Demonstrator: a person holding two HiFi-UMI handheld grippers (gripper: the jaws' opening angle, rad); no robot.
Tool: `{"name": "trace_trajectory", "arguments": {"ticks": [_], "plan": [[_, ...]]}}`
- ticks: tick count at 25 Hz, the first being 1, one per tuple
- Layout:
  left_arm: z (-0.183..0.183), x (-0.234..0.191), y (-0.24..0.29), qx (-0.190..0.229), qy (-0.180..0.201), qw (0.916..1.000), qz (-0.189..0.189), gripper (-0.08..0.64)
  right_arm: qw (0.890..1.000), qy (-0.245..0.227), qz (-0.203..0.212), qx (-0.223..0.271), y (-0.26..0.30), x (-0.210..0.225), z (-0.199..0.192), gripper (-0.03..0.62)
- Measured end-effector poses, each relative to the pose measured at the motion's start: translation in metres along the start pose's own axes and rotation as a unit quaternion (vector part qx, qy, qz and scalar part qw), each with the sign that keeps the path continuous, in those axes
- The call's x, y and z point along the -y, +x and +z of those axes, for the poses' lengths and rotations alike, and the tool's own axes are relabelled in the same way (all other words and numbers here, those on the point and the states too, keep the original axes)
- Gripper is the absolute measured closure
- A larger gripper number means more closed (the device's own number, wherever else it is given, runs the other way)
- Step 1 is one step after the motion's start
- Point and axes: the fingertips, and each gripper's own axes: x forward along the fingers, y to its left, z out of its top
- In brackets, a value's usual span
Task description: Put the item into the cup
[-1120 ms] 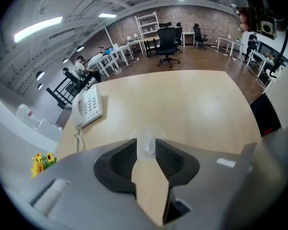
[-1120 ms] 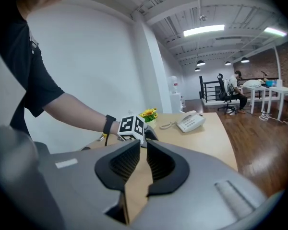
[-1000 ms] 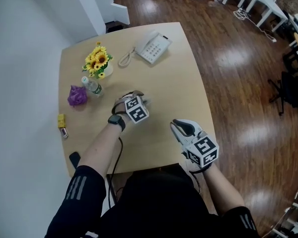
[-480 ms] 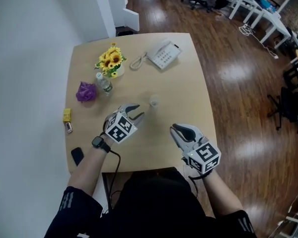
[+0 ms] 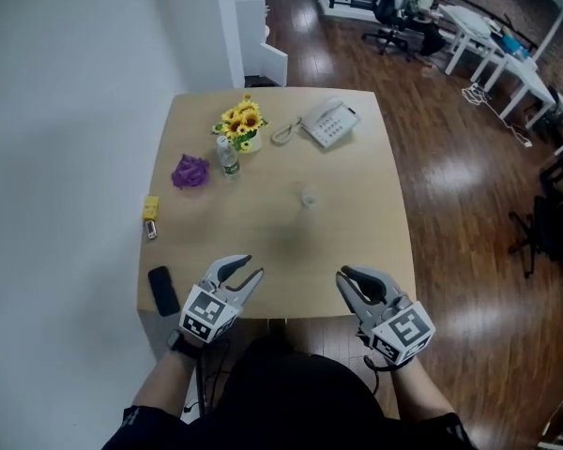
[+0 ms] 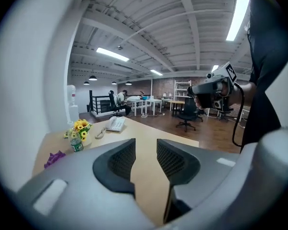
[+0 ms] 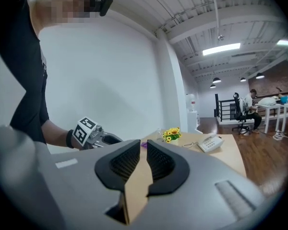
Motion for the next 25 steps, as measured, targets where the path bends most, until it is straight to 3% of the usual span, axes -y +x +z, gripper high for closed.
{"name": "trace_trajectory", "arguments": {"ticks": [7, 11, 14, 19, 25], "plan": [[-0.013, 0.117, -0.060, 0.021, -0.003, 0.9997, 0.011, 0.425, 0.999, 0.012, 0.011, 0.028, -0.099, -0.049, -0.027, 0.540], [-0.017, 0.185, -0.087, 0.022, 0.012, 0.9997, 0.006, 0.414, 0.999, 0.024, -0.002, 0.024, -0.166, -0.074, -0.054, 0.540], [-0.017, 0.220, -0.108, 0.030, -0.004, 0.9995, 0.003, 0.402, 0.999, 0.042, -0.022, 0.011, -0.203, -0.083, -0.073, 0.542], [-0.025, 0.247, -0.129, 0.033, -0.008, 0.9994, -0.001, 0.380, 0.997, 0.067, -0.040, 0.026, -0.231, -0.091, -0.076, 0.583], [-0.019, 0.247, -0.152, 0.051, 0.009, 0.9986, 0.009, 0.379, 0.999, 0.000, -0.025, 0.042, -0.218, -0.121, -0.054, 0.584]]}}
